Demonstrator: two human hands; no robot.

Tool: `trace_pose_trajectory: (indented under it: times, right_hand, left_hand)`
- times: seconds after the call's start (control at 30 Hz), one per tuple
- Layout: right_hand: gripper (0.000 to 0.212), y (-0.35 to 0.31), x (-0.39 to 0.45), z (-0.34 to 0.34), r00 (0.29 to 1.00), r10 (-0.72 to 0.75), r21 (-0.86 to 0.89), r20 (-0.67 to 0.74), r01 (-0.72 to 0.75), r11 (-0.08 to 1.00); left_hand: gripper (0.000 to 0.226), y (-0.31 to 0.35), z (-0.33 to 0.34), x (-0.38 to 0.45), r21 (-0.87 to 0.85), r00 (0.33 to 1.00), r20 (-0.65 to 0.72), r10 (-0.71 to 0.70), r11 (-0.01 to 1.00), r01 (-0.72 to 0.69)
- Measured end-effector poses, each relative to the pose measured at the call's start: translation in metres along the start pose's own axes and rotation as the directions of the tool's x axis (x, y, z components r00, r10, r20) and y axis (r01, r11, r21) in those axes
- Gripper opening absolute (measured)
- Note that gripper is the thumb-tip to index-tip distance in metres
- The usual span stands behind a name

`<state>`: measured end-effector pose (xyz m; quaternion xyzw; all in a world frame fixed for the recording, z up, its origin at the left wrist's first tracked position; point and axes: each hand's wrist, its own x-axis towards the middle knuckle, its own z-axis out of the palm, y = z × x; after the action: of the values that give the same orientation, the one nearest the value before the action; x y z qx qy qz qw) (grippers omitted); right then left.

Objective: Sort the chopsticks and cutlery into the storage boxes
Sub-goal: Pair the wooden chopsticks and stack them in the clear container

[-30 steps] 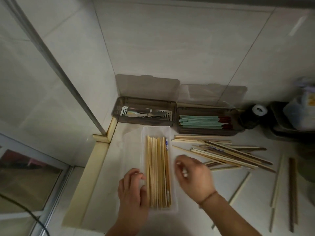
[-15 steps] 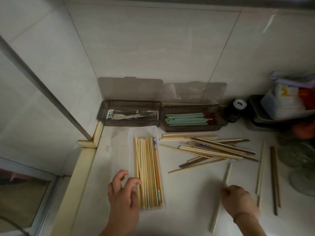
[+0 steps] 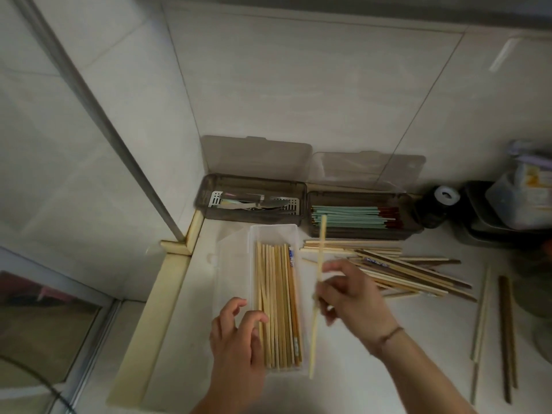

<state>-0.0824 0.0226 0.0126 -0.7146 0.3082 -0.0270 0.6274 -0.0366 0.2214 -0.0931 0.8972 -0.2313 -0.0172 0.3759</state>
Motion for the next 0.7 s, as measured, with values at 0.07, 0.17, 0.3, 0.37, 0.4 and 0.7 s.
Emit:
trace_pose_trajectory:
  times: [0.07, 0.17, 0.3, 0.37, 0.4, 0.7]
  right_hand:
    - [0.027, -0.005, 0.017, 0.029, 0.995, -0.069, -0.277, 0.069, 0.085, 0.957]
    - [0.026, -0.006, 0.043, 0.065, 0.979, -0.133, -0.671, 0.153, 0.202, 0.714]
    - [0.029, 0.004, 0.071, 0.096, 0.949, 0.107, -0.898, 0.298, 0.24, 0.37]
    - [0.028, 0.01, 0.077, 0.103, 0.948, 0.17, -0.914, 0.267, 0.194, 0.356]
    - [0.029, 0.012, 0.078, 0.106, 0.952, 0.181, -0.915, 0.248, 0.169, 0.366]
    - [0.031, 0.009, 0.056, 0.095, 0.913, 0.087, -0.864, 0.398, 0.341, 0.37]
  left_hand:
    - [0.027, 0.0, 0.0, 0.0, -0.005, 1.0, -0.005, -0.011, 1.0, 0.011]
    - [0.024, 0.0, 0.0, 0.0, -0.018, 0.999, -0.023, -0.031, 0.999, 0.031]
    - [0.024, 0.0, -0.001, 0.0, -0.017, 1.0, -0.023, -0.012, 1.0, 0.012]
    - [0.021, 0.0, 0.0, 0.001, -0.008, 1.0, -0.023, -0.014, 1.0, 0.014]
    - [0.021, 0.0, 0.0, 0.001, -0.003, 1.0, -0.022, -0.021, 1.0, 0.021]
    - [0.024, -0.005, -0.001, 0.002, 0.018, 1.0, 0.0, -0.014, 1.0, 0.014]
